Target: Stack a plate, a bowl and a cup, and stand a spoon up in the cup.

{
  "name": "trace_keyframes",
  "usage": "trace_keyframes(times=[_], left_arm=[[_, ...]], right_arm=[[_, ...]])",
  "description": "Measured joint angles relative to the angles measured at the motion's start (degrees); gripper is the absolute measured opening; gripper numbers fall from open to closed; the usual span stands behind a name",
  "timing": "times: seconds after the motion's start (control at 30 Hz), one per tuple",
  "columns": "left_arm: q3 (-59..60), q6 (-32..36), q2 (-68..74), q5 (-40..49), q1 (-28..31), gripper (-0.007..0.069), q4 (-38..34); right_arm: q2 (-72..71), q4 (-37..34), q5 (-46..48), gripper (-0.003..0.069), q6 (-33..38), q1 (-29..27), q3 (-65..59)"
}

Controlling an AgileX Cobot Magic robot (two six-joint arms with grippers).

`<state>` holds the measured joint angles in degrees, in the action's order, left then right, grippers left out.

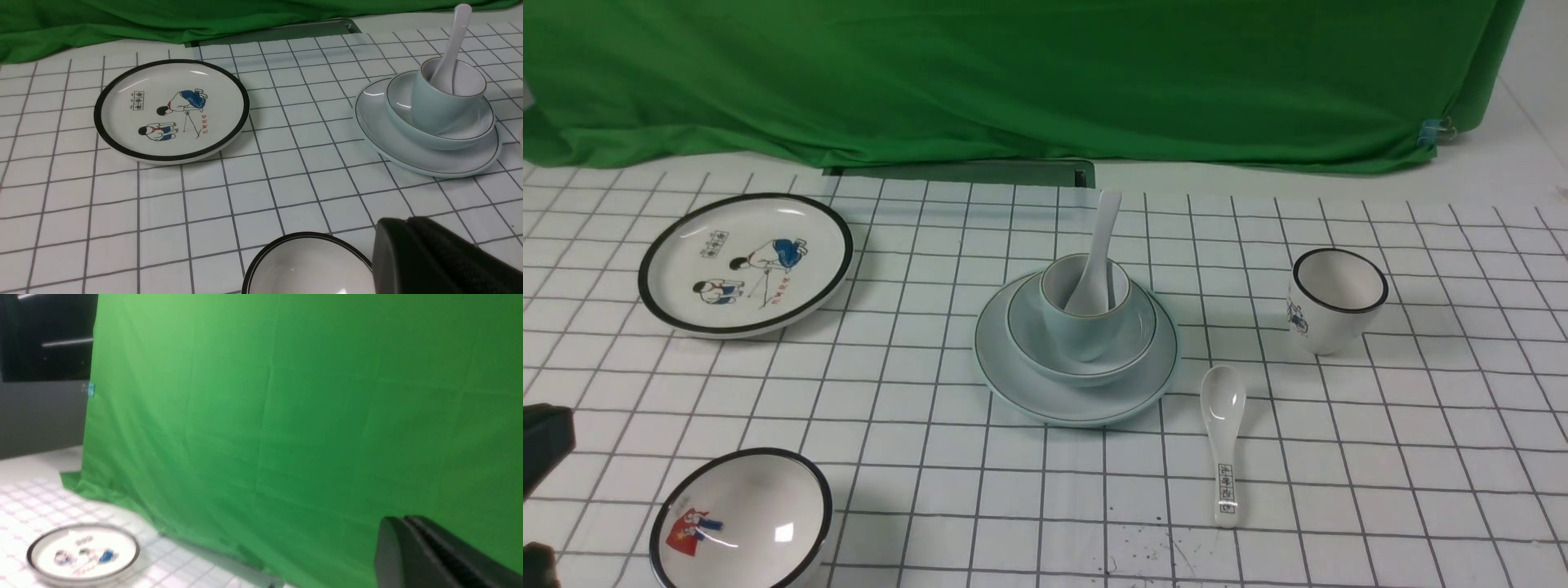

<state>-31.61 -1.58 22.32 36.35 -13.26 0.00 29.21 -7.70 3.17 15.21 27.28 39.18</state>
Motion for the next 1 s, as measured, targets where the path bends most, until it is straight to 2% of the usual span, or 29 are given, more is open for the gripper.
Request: trace_keyframes(times=[0.1,0.2,0.37,0.4,0.43,0.5,0.6,0.73,1.0], left_arm=[[0.0,0.0,0.0,0.0,0.0,-0.0029,0.0],[0.0,0.0,0.0,0.0,0.0,-0.0029,0.0],[0.0,0.0,0.0,0.0,0.0,-0.0029,0.0],[0.0,0.0,0.0,0.0,0.0,-0.0029,0.0],[0.0,0.0,0.0,0.0,0.0,-0.0029,0.0],[0.0,0.0,0.0,0.0,0.0,-0.0029,0.0],[0.0,0.0,0.0,0.0,0.0,-0.0029,0.0],[0.0,0.0,0.0,0.0,0.0,-0.0029,0.0],[0.0,0.0,0.0,0.0,0.0,-0.0029,0.0]], right_arm=[[-2.31,0.0,-3.17,0.001,-0.63,-1.17,-6.32],[-7.21,0.0,-5.55,0.001,-2.01,-4.69,-15.34],[-15.38,3.45,-5.53,0.001,-6.73,-15.63,-27.65],[-18.02,5.3,-5.3,0.001,-9.31,-20.15,-30.66],[-18.67,5.52,-5.24,0.001,-9.6,-20.69,-31.47],[-22.5,8.39,-3.8,0.001,-12.54,-27.48,-35.99],[-25.83,9.28,-1.14,0.001,-13.5,-31.23,-38.99],[-28.97,9.71,4.79,0.001,-15.86,-32.51,-39.61],[-29.24,9.73,9.43,0.001,-16.53,-32.51,-39.68]])
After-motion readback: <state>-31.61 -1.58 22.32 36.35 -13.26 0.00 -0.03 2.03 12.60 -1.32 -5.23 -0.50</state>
